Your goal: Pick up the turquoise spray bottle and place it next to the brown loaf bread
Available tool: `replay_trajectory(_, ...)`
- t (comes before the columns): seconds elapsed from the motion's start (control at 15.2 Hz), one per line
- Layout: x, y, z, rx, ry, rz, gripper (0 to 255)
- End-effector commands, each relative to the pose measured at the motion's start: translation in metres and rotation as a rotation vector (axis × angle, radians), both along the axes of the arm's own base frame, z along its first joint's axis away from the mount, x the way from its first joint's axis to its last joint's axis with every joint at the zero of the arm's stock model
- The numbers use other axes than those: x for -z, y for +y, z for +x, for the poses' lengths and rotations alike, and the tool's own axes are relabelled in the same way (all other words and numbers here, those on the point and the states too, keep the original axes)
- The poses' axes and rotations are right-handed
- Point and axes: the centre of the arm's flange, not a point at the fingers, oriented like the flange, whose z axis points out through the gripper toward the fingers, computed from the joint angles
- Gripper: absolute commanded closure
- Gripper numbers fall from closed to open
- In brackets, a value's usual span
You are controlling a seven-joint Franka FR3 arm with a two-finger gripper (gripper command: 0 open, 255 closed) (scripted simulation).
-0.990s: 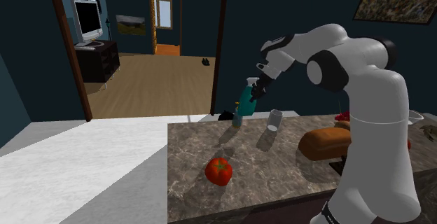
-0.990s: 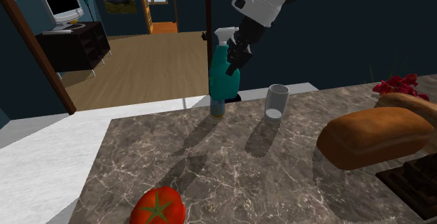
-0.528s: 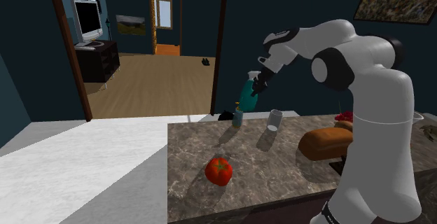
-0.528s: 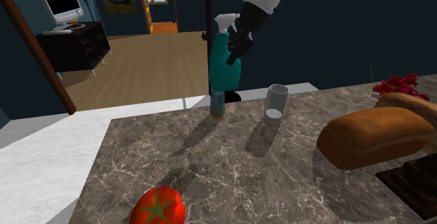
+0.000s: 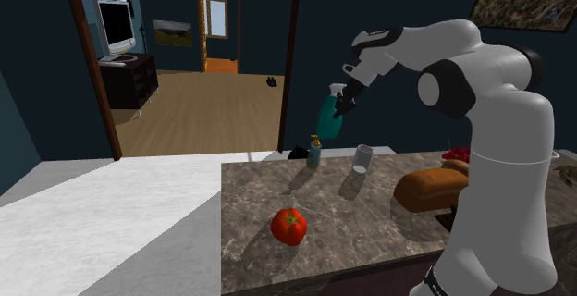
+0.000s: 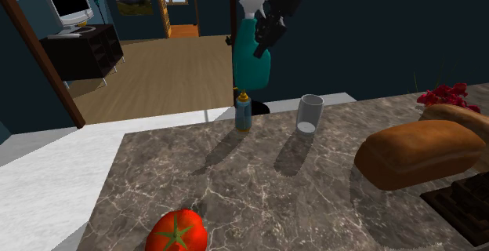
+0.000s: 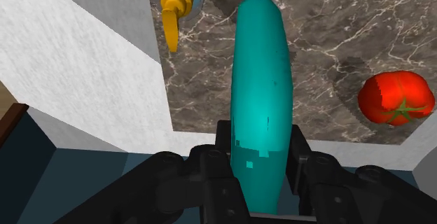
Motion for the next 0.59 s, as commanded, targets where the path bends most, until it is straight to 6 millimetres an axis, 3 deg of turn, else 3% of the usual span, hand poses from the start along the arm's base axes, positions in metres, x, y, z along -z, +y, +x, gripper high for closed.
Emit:
replay_trajectory(0.0, -0.01, 0.0, 0.0, 0.0, 0.0, 0.0, 255)
replay_trajectory(0.53, -0.053, 0.0, 0.0, 0.0, 0.0, 0.0, 255)
